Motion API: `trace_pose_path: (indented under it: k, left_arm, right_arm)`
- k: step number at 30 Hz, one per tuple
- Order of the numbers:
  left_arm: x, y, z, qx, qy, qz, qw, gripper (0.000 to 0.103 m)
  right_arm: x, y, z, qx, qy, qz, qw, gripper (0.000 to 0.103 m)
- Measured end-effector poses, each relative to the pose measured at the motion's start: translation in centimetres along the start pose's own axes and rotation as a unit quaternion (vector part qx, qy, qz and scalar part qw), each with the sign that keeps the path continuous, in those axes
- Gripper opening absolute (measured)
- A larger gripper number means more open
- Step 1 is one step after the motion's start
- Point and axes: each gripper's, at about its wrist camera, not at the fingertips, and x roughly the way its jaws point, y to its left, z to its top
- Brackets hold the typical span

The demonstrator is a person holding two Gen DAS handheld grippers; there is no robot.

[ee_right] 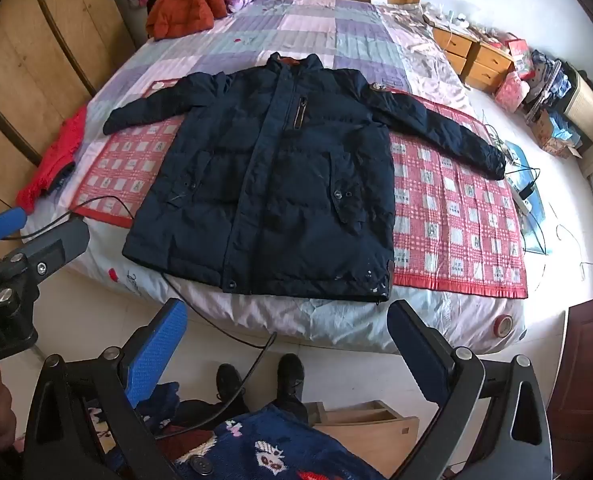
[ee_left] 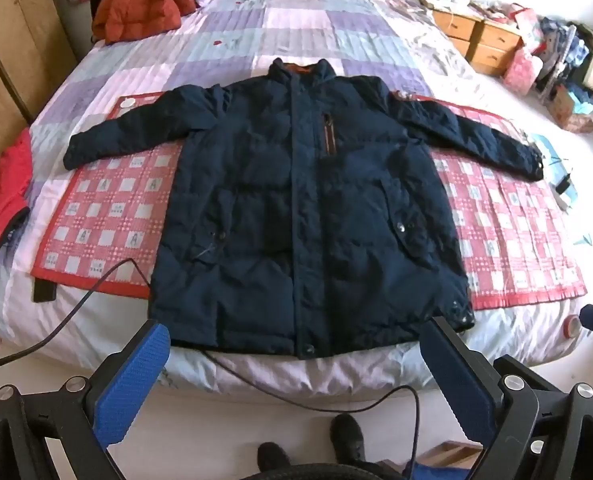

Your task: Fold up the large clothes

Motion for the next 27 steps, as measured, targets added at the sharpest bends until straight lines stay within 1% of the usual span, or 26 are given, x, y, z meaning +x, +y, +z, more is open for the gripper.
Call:
trace_pose_path:
  k: [4,14,24,27]
  left_arm:
    - [0.2,0.0,-0.4,0.000,0.000,0.000,1.0000,0.103]
    - [0.2,-0.1,-0.2,0.002,0.001,0.005,1.0000,0.103]
    - [0.5,0.6,-0.5,0.002,0.001,0.007,1.0000,0.103]
    - [0.6,1.3,-0.4,-0.001,0.001,0.007,1.0000,0.103]
  right_arm:
    - [0.1,0.0,0.0,0.000,0.000,0.000,1.000,0.102]
    - [0.1,0.3,0.1,0.000,-0.002,0.001,1.000,0.102]
    - [0.2,0.7,0.3,-0.001,-0.003,0.000,1.000,0.102]
    - [0.3,0.8,0.4,-0.001,-0.003,0.000,1.000,0.102]
